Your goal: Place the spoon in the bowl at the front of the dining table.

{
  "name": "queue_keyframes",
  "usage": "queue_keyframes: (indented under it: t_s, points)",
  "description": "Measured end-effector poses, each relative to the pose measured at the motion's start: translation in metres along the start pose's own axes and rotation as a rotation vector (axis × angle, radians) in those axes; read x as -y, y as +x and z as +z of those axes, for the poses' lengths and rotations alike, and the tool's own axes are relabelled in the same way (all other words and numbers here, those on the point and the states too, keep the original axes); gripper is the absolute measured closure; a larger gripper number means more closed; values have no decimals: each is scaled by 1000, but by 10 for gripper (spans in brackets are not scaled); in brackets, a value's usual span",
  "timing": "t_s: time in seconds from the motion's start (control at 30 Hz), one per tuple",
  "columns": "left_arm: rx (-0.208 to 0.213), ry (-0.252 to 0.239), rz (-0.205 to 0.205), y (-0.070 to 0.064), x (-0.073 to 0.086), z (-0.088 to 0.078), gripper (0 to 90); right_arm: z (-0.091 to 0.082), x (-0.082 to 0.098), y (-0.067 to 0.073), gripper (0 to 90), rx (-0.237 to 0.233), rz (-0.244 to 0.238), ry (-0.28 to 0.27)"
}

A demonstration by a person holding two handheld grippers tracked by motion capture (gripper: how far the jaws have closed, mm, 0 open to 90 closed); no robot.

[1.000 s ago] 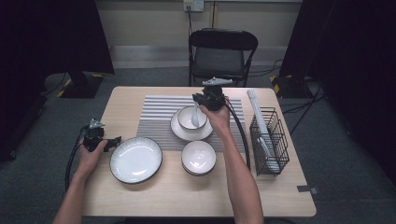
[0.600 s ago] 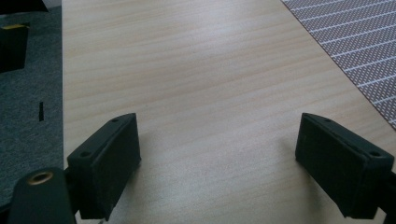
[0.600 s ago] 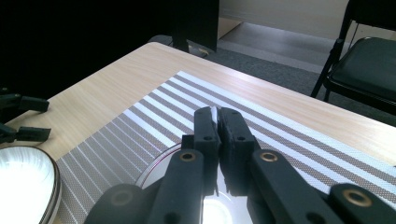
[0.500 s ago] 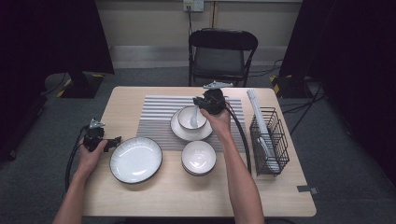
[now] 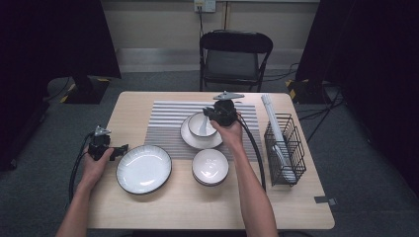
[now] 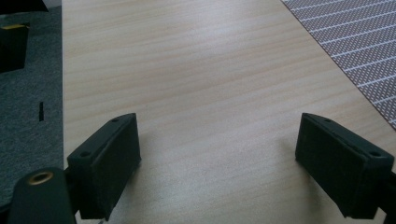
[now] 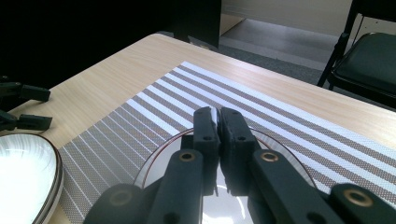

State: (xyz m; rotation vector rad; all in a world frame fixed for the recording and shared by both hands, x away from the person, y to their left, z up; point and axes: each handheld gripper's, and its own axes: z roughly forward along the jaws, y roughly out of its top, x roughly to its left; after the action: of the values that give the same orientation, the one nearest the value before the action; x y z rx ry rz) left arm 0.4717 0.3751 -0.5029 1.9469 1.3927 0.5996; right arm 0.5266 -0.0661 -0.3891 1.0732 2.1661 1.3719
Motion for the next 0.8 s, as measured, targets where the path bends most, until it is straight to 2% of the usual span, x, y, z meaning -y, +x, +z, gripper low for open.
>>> queue_keyframes:
  t_s: [0.1, 0.43, 0.8]
  points:
    - [0, 0, 1, 0, 0, 0, 134, 0, 2, 2, 857, 5, -11, -1]
    - [-1, 1, 1, 0, 0, 0, 134, -2, 5, 9, 845, -19, -31, -16]
    - [-1, 1, 2, 0, 0, 0, 134, -3, 9, 17, 820, -46, -29, -20]
